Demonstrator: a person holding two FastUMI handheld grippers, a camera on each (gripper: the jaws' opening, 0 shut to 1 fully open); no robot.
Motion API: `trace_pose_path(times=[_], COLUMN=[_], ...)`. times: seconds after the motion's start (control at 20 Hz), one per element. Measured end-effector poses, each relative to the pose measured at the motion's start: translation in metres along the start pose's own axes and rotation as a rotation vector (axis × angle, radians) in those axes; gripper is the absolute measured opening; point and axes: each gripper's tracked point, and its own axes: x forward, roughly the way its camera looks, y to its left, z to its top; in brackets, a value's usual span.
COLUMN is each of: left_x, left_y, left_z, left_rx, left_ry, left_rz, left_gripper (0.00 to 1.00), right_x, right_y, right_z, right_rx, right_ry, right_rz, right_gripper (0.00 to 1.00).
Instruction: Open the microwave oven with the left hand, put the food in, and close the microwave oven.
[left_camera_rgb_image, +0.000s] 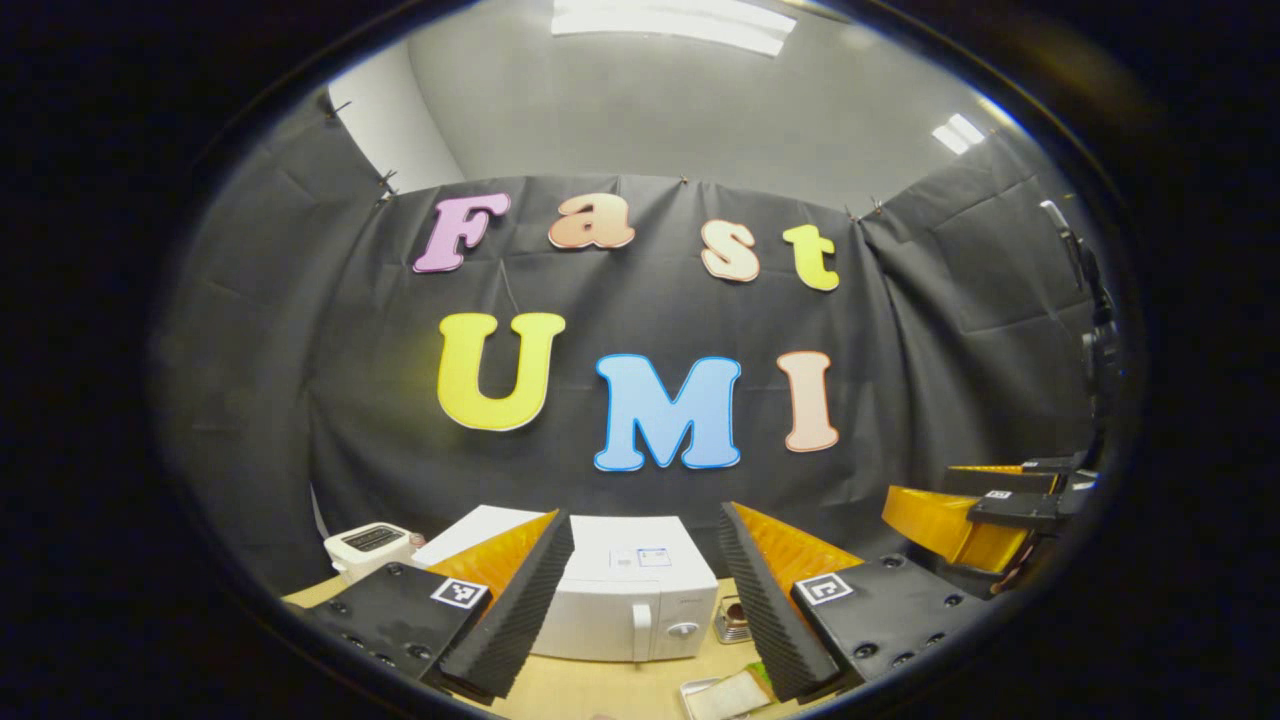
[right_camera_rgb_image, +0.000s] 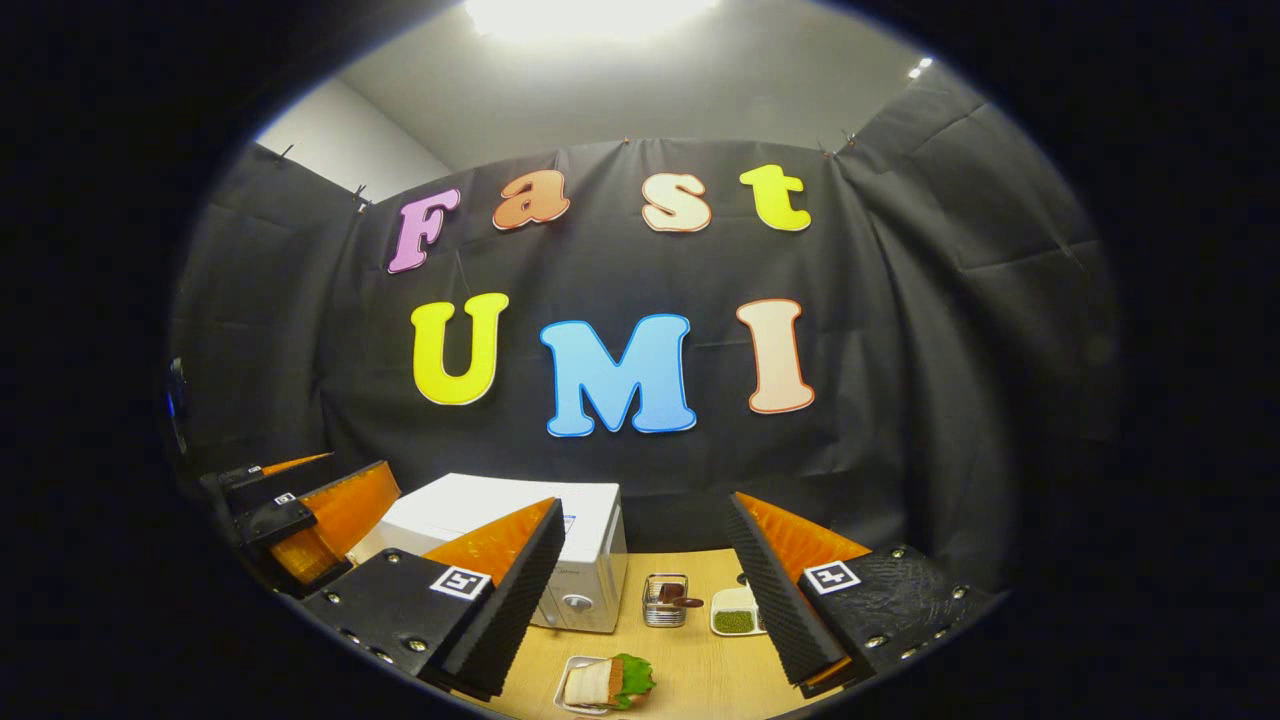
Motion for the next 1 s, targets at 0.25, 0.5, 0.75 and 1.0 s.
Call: trace_pose_path(times=[0.25,0.5,0.75,1.0], left_x=[0.023,0.06,0.1,0.132], left_y=[-0.003,0.004,0.004,0.009], left_z=[-0.069,-0.149,-0.227,-0.286], left_rx=[-0.021,-0.029,-0.06,-0.042], left_ry=[0.113,0.251,0.401,0.51], left_rz=[-0.026,-0.016,-0.008,0.019], left_gripper=[0.96,0.96,0.95,0.96], right_x=[0.0,0.006,0.02,0.036], right_y=[-0.009,-0.021,-0.023,-0.039], right_z=[-0.008,-0.024,-0.036,-0.048], right_rx=[-0.016,-0.017,0.016,0.004], right_ry=[0.02,0.057,0.089,0.113], right_rz=[-0.015,-0.03,-0.019,-0.021], right_gripper=[0.98,0.98,0.98,0.98])
